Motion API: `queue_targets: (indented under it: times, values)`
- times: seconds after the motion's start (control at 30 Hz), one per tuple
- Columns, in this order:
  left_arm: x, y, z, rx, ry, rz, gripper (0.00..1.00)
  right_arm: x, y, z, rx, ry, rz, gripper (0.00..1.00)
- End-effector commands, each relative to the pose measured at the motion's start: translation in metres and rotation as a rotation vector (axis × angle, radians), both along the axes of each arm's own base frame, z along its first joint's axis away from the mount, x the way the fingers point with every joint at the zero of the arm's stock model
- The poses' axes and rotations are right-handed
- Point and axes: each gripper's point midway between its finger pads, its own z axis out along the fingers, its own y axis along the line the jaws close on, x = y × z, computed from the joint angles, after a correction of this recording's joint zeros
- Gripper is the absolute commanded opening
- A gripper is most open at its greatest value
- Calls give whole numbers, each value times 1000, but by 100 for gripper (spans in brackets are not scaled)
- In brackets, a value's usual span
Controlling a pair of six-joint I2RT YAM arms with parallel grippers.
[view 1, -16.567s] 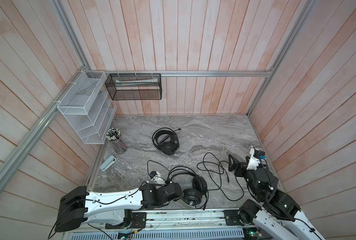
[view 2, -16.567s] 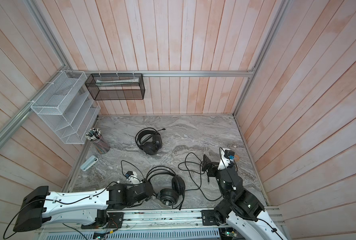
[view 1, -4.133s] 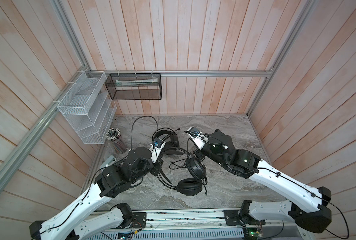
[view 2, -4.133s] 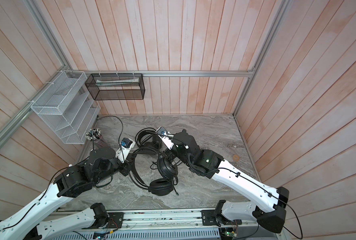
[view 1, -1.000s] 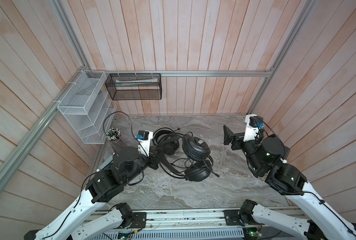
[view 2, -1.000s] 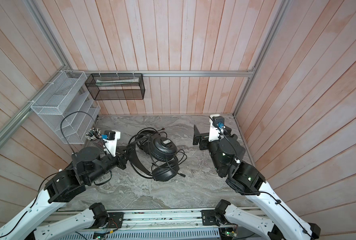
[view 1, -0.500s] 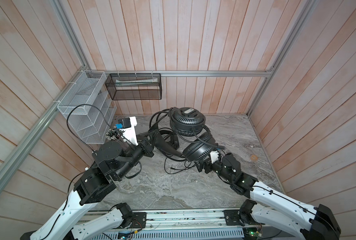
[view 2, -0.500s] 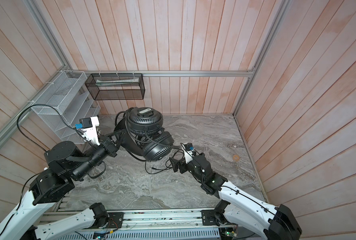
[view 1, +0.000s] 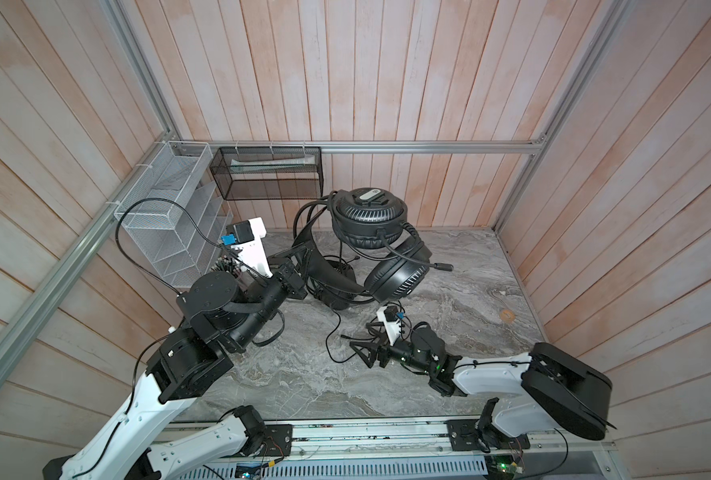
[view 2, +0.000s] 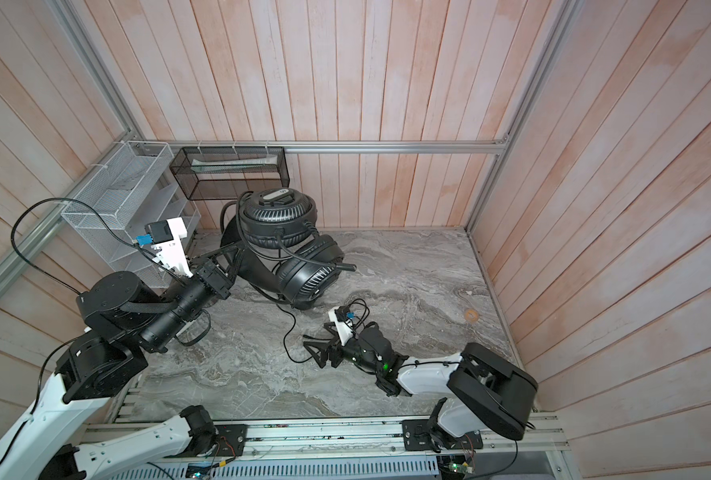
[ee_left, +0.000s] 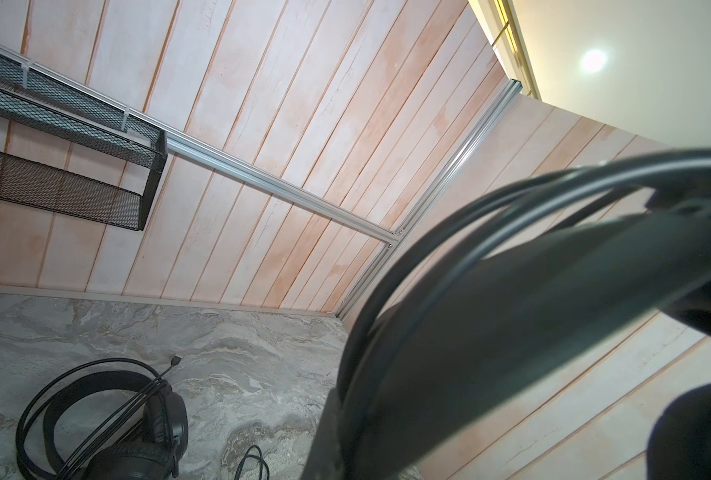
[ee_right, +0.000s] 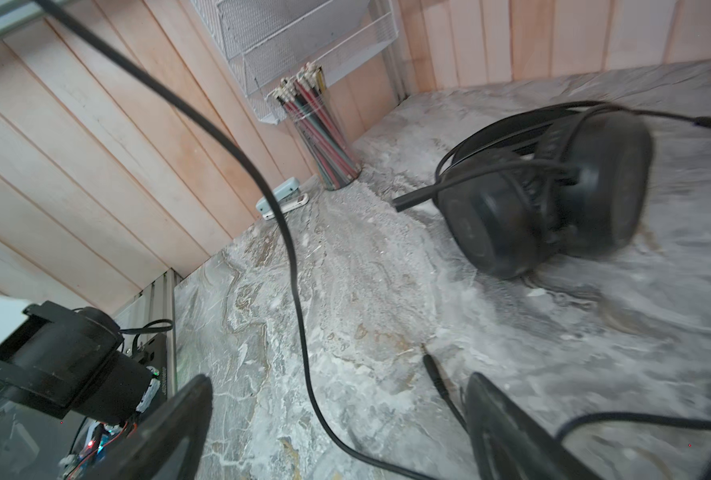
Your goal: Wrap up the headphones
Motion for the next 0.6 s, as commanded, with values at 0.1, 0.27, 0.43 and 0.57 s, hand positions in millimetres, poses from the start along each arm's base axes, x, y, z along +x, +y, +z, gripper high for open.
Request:
queue_targets:
  times: [0.1, 0.27, 0.43, 0.57]
  values:
    - [-6, 14, 42, -129, -74, 24, 0, 6, 44, 10, 128, -1, 69, 91]
    - [-7, 17, 45, -131, -82, 30, 0, 4, 71, -20, 79, 38, 95, 85]
    - [-6, 17, 46, -131, -84, 37, 0, 6, 82, -43, 49, 83, 99, 77]
    - [-3, 16, 47, -137, -84, 45, 0, 6, 92, -47, 17, 95, 101, 72]
